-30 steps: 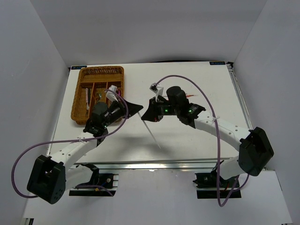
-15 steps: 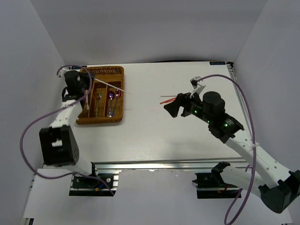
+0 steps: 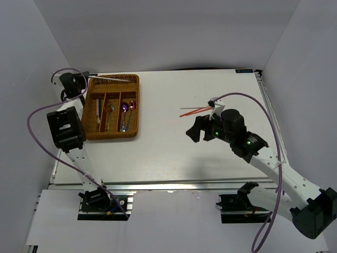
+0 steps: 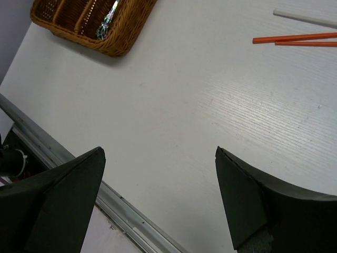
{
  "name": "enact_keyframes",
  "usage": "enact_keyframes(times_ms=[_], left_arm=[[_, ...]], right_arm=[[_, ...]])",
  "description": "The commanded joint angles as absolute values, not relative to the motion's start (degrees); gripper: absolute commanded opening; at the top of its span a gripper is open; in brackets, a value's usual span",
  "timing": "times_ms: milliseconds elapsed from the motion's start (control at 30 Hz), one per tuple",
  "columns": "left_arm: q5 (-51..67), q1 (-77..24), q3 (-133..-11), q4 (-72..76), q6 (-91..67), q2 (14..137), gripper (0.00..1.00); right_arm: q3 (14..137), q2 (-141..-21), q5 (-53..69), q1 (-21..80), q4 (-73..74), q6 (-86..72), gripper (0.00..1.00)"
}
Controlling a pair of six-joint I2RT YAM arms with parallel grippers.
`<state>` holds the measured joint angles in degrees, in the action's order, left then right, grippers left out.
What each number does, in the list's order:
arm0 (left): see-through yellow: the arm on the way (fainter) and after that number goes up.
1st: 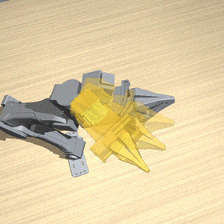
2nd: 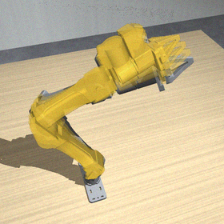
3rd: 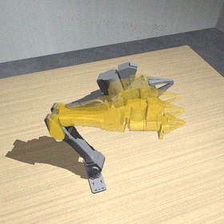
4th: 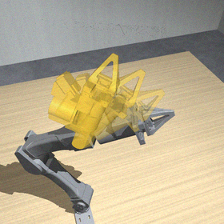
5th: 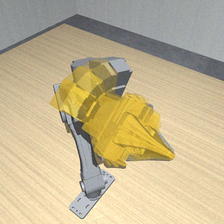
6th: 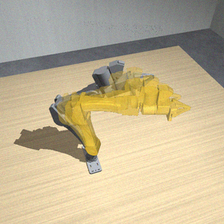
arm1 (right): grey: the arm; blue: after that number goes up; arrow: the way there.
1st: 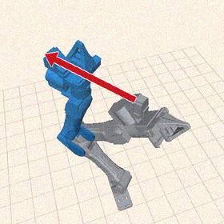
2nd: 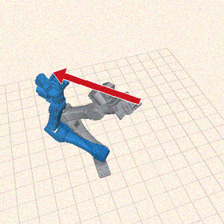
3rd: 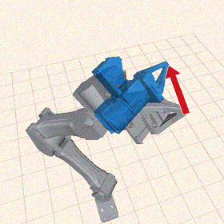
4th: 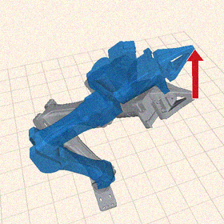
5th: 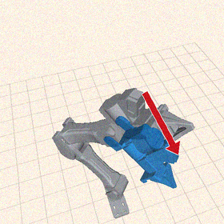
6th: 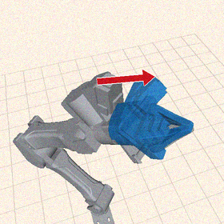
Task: Sort the eating utensils into containers
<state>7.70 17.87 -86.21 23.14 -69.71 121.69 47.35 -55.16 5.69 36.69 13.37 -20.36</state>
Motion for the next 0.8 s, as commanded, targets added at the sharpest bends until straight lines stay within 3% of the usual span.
enact_keyframes(times_ms=[0,233,300,333,467,767], left_arm=[[7.7,17.4,-89.0,30.3,-71.7,122.3,0.00],[8.3,16.4,-91.2,32.5,-69.7,127.1,0.16],[8.3,15.3,-92.3,32.1,-69.1,128.1,0.26],[8.1,14.9,-92.5,31.6,-68.6,128.3,0.36],[7.0,13.0,-92.3,30.6,-67.2,128.2,0.49],[0.8,12.6,-90.7,17.1,-64.8,122.9,0.68]], right_arm=[[48.4,-56.2,7.3,36.4,10.7,-18.7,0.89],[49.7,-58.4,8.0,36.4,9.2,-18.0,0.89],[49.9,-59.1,8.3,36.4,9.0,-18.0,0.89],[50.0,-59.6,8.4,36.4,9.1,-18.0,0.89],[49.6,-59.2,8.4,36.4,9.0,-18.1,0.89],[49.2,-56.3,7.1,36.4,10.5,-17.5,0.89]])
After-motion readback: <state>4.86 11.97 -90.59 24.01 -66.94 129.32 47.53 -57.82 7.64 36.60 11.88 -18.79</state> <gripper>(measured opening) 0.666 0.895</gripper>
